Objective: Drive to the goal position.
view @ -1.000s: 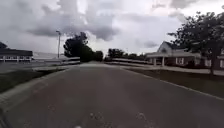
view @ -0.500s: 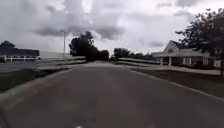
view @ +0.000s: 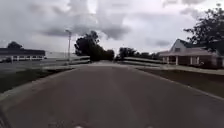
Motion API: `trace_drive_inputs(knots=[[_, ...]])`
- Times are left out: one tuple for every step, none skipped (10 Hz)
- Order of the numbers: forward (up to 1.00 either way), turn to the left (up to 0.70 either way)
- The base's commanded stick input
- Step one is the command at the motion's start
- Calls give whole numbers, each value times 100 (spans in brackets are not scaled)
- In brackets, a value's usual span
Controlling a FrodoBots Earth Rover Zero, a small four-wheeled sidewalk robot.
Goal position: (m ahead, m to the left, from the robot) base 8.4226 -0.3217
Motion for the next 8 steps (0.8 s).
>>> trace_drive_inputs(knots=[[85,3],[85,11],[85,9],[85,3],[85,3],[85,3],[85,3],[85,3]])
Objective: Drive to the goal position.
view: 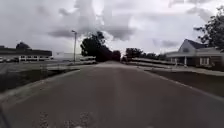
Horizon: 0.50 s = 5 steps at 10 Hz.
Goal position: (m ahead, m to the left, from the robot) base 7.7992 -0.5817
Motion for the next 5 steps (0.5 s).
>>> trace_drive_inputs(knots=[[85,3],[85,3],[85,3],[85,3],[85,3]])
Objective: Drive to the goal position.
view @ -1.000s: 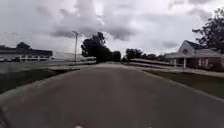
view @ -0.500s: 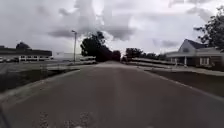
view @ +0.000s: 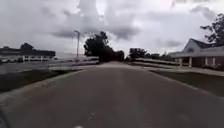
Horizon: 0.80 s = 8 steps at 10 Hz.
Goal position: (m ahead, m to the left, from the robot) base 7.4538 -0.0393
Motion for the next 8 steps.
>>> trace_drive_inputs(knots=[[85,3],[85,3],[85,3],[85,3],[85,1],[85,-4],[85,-10],[85,-13]])
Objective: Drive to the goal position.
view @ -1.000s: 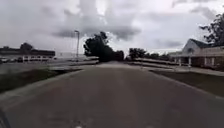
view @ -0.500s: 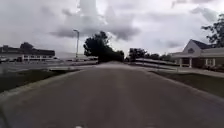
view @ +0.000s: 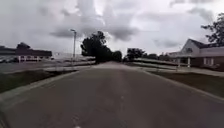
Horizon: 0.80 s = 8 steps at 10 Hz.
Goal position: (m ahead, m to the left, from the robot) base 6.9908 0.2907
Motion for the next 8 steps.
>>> trace_drive_inputs(knots=[[85,-8],[85,1],[85,1],[85,1],[85,1],[85,1],[94,1],[100,1]])
